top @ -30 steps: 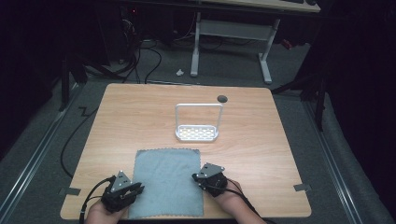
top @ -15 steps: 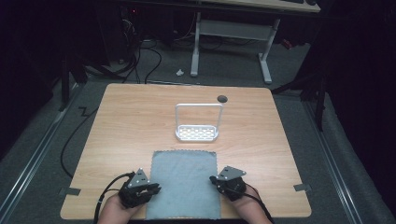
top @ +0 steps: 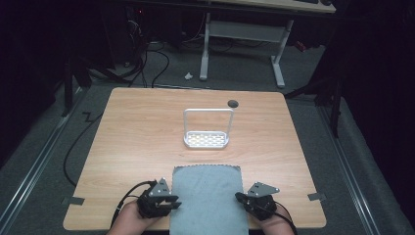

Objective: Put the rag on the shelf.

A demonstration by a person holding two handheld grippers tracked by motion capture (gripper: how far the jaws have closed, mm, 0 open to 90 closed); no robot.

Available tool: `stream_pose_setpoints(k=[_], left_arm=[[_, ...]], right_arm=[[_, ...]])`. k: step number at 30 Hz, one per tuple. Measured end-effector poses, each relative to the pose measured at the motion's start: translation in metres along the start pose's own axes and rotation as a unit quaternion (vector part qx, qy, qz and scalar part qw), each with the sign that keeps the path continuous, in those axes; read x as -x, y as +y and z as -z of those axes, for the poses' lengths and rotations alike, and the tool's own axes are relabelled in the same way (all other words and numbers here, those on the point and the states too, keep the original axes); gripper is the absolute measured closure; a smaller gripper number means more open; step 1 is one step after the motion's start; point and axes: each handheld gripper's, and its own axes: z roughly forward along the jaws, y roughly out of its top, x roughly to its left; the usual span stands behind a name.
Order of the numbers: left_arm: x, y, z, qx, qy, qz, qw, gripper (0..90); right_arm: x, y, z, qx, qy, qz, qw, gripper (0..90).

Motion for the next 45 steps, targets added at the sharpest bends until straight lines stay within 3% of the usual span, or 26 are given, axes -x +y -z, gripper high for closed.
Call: stream_pose_setpoints(k=[2, 4, 6, 9, 10, 15, 17, 21, 23, 25, 28, 30, 32, 34, 37, 40, 41, 45], left_arm=[[-0.016, 0.002, 0.001, 0.035, 0.037, 0.05, 0.9975, 67.2], [-0.031, 0.006, -0.002, 0.057, 0.071, 0.093, 0.9914, 64.4], [-0.04, 0.01, -0.007, 0.053, 0.085, 0.109, 0.989, 62.6], [-0.05, 0.019, -0.017, 0.056, 0.114, 0.114, 0.9854, 62.4], [-0.054, 0.021, -0.021, 0.056, 0.118, 0.126, 0.9834, 63.7], [-0.059, 0.022, -0.031, 0.059, 0.118, 0.144, 0.9807, 71.2], [-0.058, 0.021, -0.032, 0.064, 0.12, 0.144, 0.9803, 76.2], [-0.057, 0.02, -0.033, 0.063, 0.114, 0.137, 0.982, 84.1], [-0.056, 0.02, -0.033, 0.063, 0.116, 0.131, 0.9826, 86.8], [-0.054, 0.02, -0.033, 0.063, 0.118, 0.125, 0.983, 87.8], [-0.054, 0.02, -0.034, 0.063, 0.12, 0.123, 0.9831, 88.4], [-0.054, 0.02, -0.034, 0.063, 0.119, 0.124, 0.9831, 88.5], [-0.054, 0.019, -0.033, 0.063, 0.116, 0.126, 0.9832, 88.5], [-0.054, 0.019, -0.033, 0.064, 0.114, 0.127, 0.9833, 88.5], [-0.056, 0.018, -0.032, 0.066, 0.106, 0.137, 0.9827, 88.5], [-0.058, 0.018, -0.032, 0.068, 0.098, 0.145, 0.9822, 88.4], [-0.059, 0.017, -0.032, 0.067, 0.096, 0.146, 0.9823, 88.4], [-0.06, 0.017, -0.031, 0.069, 0.093, 0.15, 0.9819, 88.4]], right_arm=[[0.001, 0.0, 0.0, -0.001, 0.005, -0.002, 1.0, 87.9], [0.002, 0.001, 0.0, -0.002, 0.008, -0.005, 1.0, 87.6], [0.002, 0.001, -0.001, 0.0, 0.011, -0.004, 0.9999, 87.3], [0.002, 0.0, -0.001, 0.001, 0.014, -0.005, 0.9999, 86.8], [0.003, 0.0, -0.001, 0.001, 0.014, -0.006, 0.9999, 86.8], [0.004, -0.001, -0.001, 0.003, 0.021, -0.011, 0.9997, 86.4], [0.005, -0.001, -0.001, 0.006, 0.023, -0.013, 0.9996, 86.1], [0.006, -0.002, -0.001, 0.01, 0.028, -0.019, 0.9994, 82.4], [0.004, 0.0, 0.0, 0.013, 0.006, -0.008, 0.9999, 77.5], [0.007, 0.003, 0.002, 0.03, -0.004, -0.03, 0.9991, 74.3], [0.017, 0.012, 0.004, 0.061, -0.027, -0.072, 0.9951, 65.7], [0.027, 0.021, -0.001, 0.065, -0.056, -0.09, 0.9923, 64.2], [0.038, 0.029, -0.007, 0.069, -0.067, -0.104, 0.9899, 65.3], [0.049, 0.039, -0.015, 0.058, -0.076, -0.103, 0.99, 64.8], [0.061, 0.047, -0.029, 0.034, -0.06, -0.123, 0.99, 61.4], [0.062, 0.049, -0.037, 0.027, -0.071, -0.096, 0.9925, 61.7], [0.064, 0.048, -0.04, 0.021, -0.069, -0.097, 0.9926, 61.8], [0.069, 0.044, -0.043, 0.026, -0.04, -0.124, 0.9911, 63.0]])
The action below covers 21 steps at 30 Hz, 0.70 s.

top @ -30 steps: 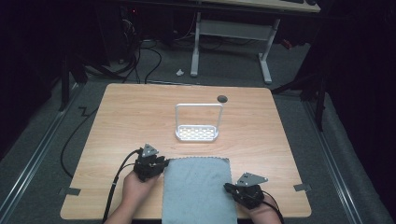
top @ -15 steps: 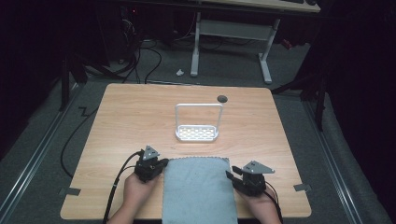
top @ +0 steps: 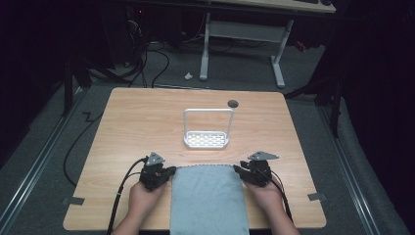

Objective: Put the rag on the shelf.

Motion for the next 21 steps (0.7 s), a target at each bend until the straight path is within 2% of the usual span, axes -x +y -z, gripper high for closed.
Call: stream_pose_setpoints(k=[3, 8, 12, 14, 15, 16, 18, 21], left_arm=[[0.001, 0.0, 0.0, 0.001, 0.002, 0.001, 1.0, 88.4], [0.0, 0.0, -0.001, 0.002, 0.001, 0.004, 1.0, 88.5], [-0.002, 0.001, -0.001, 0.002, -0.005, 0.014, 0.9999, 88.8], [-0.004, 0.001, -0.001, 0.001, -0.011, 0.018, 0.9998, 88.8], [-0.004, 0.001, -0.001, 0.001, -0.011, 0.018, 0.9998, 88.8], [-0.002, 0.001, -0.001, 0.001, -0.007, 0.011, 0.9999, 88.9], [0.001, 0.0, 0.0, -0.001, -0.001, -0.001, 1.0, 88.9], [0.004, 0.0, 0.003, 0.014, 0.007, -0.017, 0.9997, 89.2]], right_arm=[[-0.004, -0.002, -0.004, -0.013, -0.015, 0.024, 0.9995, 63.4], [-0.004, -0.002, -0.003, -0.014, -0.013, 0.024, 0.9995, 67.8], [-0.01, -0.003, -0.004, -0.013, -0.022, 0.046, 0.9986, 77.4], [-0.011, -0.003, -0.004, -0.013, -0.019, 0.051, 0.9984, 83.4], [-0.011, -0.003, -0.004, -0.013, -0.019, 0.051, 0.9984, 83.4], [-0.013, -0.003, -0.004, -0.012, -0.019, 0.058, 0.9981, 88.8], [-0.016, -0.004, -0.004, -0.012, -0.025, 0.07, 0.9972, 89.3], [-0.019, -0.005, 0.0, 0.005, -0.019, 0.072, 0.9972, 89.6]])
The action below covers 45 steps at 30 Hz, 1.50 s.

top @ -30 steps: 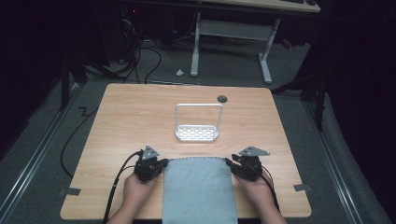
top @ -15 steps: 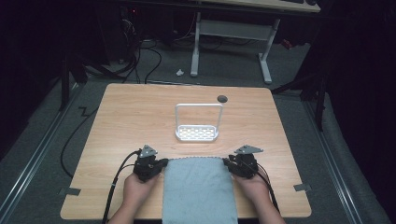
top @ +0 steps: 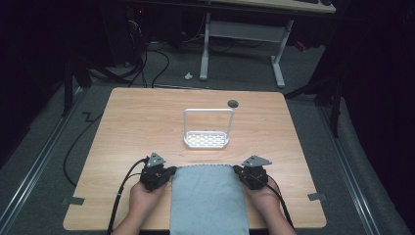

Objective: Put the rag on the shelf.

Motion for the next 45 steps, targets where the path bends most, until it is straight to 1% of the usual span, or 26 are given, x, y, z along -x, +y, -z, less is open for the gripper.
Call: stream_pose_setpoints(k=[2, 3, 4, 5, 8, 10, 12, 15, 18, 23, 25, 26, 27, 28, 29, 30, 32, 34, 38, 39, 40, 41, 42, 43, 44, 45], left_arm=[[-0.001, 0.0, 0.004, 0.017, -0.001, 0.002, 0.9998, 89.3], [-0.001, 0.0, 0.004, 0.017, -0.001, 0.002, 0.9998, 89.4], [-0.002, 0.0, 0.007, 0.032, -0.003, 0.004, 0.9995, 89.4], [-0.003, -0.001, 0.009, 0.038, -0.002, 0.004, 0.9993, 89.5], [-0.004, 0.0, 0.013, 0.054, -0.002, 0.008, 0.9985, 89.5], [-0.002, 0.001, 0.017, 0.067, -0.008, 0.012, 0.9977, 89.5], [0.001, 0.003, 0.02, 0.078, -0.009, 0.013, 0.9968, 89.5], [0.003, 0.009, 0.024, 0.098, -0.002, 0.013, 0.9951, 89.5], [0.007, 0.016, 0.03, 0.114, 0.002, 0.008, 0.9935, 89.5], [0.015, 0.03, 0.047, 0.153, 0.014, -0.011, 0.988, 89.6], [0.017, 0.037, 0.054, 0.167, 0.018, -0.02, 0.9855, 89.6], [0.019, 0.042, 0.058, 0.176, 0.019, -0.024, 0.9839, 89.6], [0.019, 0.044, 0.06, 0.181, 0.02, -0.025, 0.9829, 89.6], [0.021, 0.047, 0.063, 0.187, 0.021, -0.027, 0.9817, 89.6], [0.021, 0.047, 0.063, 0.187, 0.021, -0.027, 0.9817, 89.7], [0.023, 0.054, 0.068, 0.198, 0.022, -0.035, 0.9794, 89.7], [0.026, 0.061, 0.072, 0.208, 0.026, -0.044, 0.9768, 89.7], [0.027, 0.068, 0.077, 0.219, 0.027, -0.047, 0.9742, 89.7], [0.029, 0.086, 0.086, 0.237, 0.033, -0.057, 0.9692, 89.8], [0.029, 0.092, 0.089, 0.242, 0.035, -0.06, 0.9678, 89.8], [0.029, 0.092, 0.089, 0.242, 0.035, -0.06, 0.9678, 89.8], [0.028, 0.099, 0.092, 0.248, 0.038, -0.065, 0.9658, 89.8], [0.028, 0.099, 0.092, 0.248, 0.038, -0.065, 0.9658, 89.8], [0.026, 0.104, 0.094, 0.252, 0.04, -0.067, 0.9646, 89.8], [0.023, 0.11, 0.097, 0.259, 0.045, -0.066, 0.9625, 89.8], [0.021, 0.114, 0.099, 0.263, 0.048, -0.065, 0.9615, 89.8]], right_arm=[[-0.001, 0.0, 0.006, 0.018, -0.001, 0.0, 0.9998, 89.6], [-0.002, 0.001, 0.01, 0.029, -0.003, 0.001, 0.9996, 89.6], [-0.003, 0.001, 0.014, 0.037, -0.004, 0.003, 0.9993, 89.7], [-0.004, 0.001, 0.016, 0.044, -0.003, 0.003, 0.999, 89.6], [-0.006, 0.004, 0.026, 0.07, -0.002, 0.003, 0.9975, 89.7], [-0.007, 0.005, 0.03, 0.085, -0.001, 0.003, 0.9964, 89.6], [-0.009, 0.007, 0.034, 0.097, -0.001, 0.003, 0.9952, 89.6], [-0.011, 0.01, 0.04, 0.12, -0.007, 0.002, 0.9927, 89.6], [-0.012, 0.018, 0.048, 0.148, -0.014, 0.003, 0.989, 89.7], [-0.012, 0.028, 0.061, 0.18, -0.024, 0.006, 0.9834, 89.7], [-0.011, 0.031, 0.066, 0.193, -0.026, 0.004, 0.9808, 89.8], [-0.011, 0.033, 0.068, 0.196, -0.03, 0.004, 0.9801, 89.8], [-0.01, 0.035, 0.072, 0.205, -0.03, 0.005, 0.9782, 89.8], [-0.01, 0.037, 0.074, 0.207, -0.032, 0.005, 0.9778, 89.8], [-0.01, 0.039, 0.077, 0.213, -0.033, 0.006, 0.9765, 89.8], [-0.009, 0.043, 0.08, 0.221, -0.036, 0.006, 0.9747, 89.8], [-0.008, 0.049, 0.086, 0.232, -0.038, 0.008, 0.972, 89.8], [-0.007, 0.056, 0.093, 0.246, -0.043, 0.01, 0.9684, 89.8], [-0.004, 0.073, 0.105, 0.268, -0.049, 0.016, 0.9621, 89.9], [-0.004, 0.077, 0.108, 0.271, -0.05, 0.015, 0.9613, 89.9], [-0.004, 0.077, 0.108, 0.271, -0.05, 0.015, 0.9613, 89.9], [-0.002, 0.087, 0.113, 0.281, -0.052, 0.017, 0.9581, 90.0], [-0.002, 0.089, 0.113, 0.283, -0.053, 0.018, 0.9575, 90.0], [-0.001, 0.093, 0.114, 0.288, -0.057, 0.017, 0.9559, 90.0], [0.0, 0.095, 0.115, 0.29, -0.057, 0.017, 0.955, 90.0], [0.001, 0.098, 0.115, 0.292, -0.057, 0.015, 0.9547, 90.0]])
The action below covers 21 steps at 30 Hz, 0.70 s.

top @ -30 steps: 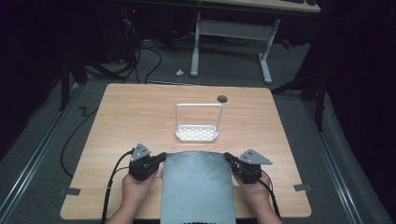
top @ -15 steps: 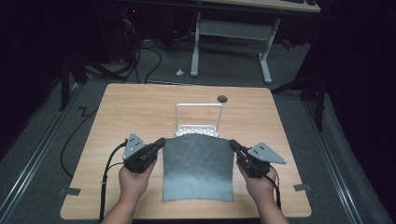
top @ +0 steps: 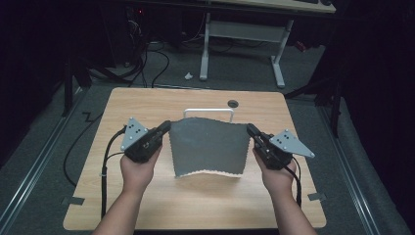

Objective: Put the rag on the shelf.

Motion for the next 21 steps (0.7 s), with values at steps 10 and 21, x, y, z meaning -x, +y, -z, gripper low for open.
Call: stream_pose_setpoints(k=[10, 21], left_arm=[[-0.014, 0.031, -0.017, 0.012, 0.023, -0.02, 0.9994, 89.9], [-0.023, 0.062, -0.044, 0.005, 0.044, -0.051, 0.9977, 89.9]], right_arm=[[0.011, 0.022, -0.02, 0.016, -0.01, -0.005, 0.9998, 90.0], [0.032, 0.051, -0.043, 0.006, -0.019, 0.005, 0.9998, 90.0]])
